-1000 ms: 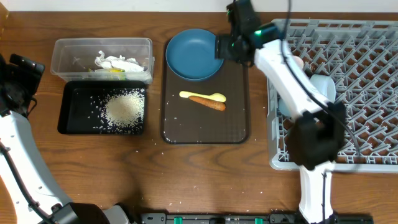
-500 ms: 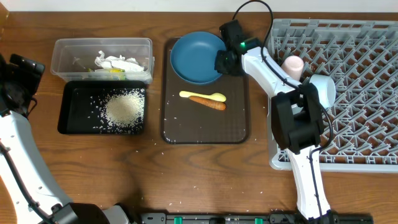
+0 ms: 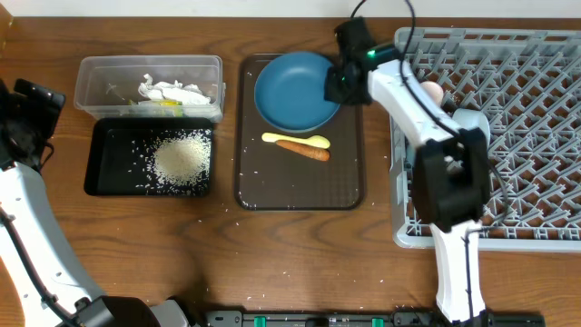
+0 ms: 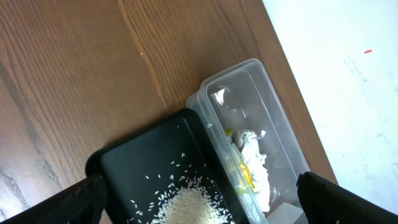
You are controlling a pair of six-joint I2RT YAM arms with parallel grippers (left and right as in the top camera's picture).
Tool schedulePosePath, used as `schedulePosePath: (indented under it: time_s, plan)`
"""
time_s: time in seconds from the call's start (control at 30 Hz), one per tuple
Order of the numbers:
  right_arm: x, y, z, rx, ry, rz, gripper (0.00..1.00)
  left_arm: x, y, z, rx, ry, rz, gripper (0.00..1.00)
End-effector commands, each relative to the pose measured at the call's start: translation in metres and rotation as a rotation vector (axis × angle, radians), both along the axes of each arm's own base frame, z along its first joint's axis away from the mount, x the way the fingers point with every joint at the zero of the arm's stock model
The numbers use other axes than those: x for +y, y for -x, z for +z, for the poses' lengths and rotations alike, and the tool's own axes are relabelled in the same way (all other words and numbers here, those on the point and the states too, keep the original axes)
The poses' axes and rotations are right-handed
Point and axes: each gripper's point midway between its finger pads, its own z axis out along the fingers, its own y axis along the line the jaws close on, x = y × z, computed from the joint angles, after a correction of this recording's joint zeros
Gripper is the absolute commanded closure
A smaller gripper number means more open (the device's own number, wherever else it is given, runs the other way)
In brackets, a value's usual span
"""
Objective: Sort waste into correct bins and load items into the dishwasher rack
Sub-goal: 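Lift the blue plate and stand it upright in the rack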
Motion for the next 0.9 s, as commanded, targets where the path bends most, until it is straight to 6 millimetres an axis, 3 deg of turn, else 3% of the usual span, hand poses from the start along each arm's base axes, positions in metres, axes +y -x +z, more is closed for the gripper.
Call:
schedulePosePath:
  time_s: [0.0,0.1,0.2,0.3,0.37,0.47,0.63,0.73,0.87]
  plan:
    - [-0.038,-0.003,0.121,-0.242,0.056,-0.043,0.99,0.003,0.000,0.009,-0.017,-0.015,0.009,0.00]
    - [-0.090,0.012,0.180,-0.347,0.189,-0.166,0.99,0.003,0.000,0.009,-0.017,-0.015,0.009,0.00]
    - [-0.159,0.042,0.240,-0.451,0.386,-0.346,0.99,0.003,0.000,0.009,-0.017,-0.015,0.009,0.00]
    - [-0.228,0.080,0.289,-0.533,0.583,-0.613,0.99,0.003,0.000,0.009,-0.017,-0.015,0.009,0.00]
    - [-0.281,0.122,0.324,-0.588,0.755,-0.859,0.98,0.003,0.000,0.009,-0.017,-0.015,0.009,0.00]
    - [-0.316,0.158,0.346,-0.590,0.895,-0.984,0.98,0.003,0.000,0.009,-0.017,-0.015,0.009,0.00]
    - [-0.360,0.183,0.356,-0.535,1.068,-1.103,0.98,0.003,0.000,0.009,-0.017,-0.015,0.009,0.00]
    - [-0.381,0.186,0.354,-0.490,1.154,-1.151,0.98,0.003,0.000,0.009,-0.017,-0.015,0.009,0.00]
    - [-0.399,0.170,0.345,-0.402,1.275,-1.109,0.98,0.003,0.000,0.009,-0.017,-0.015,0.009,0.00]
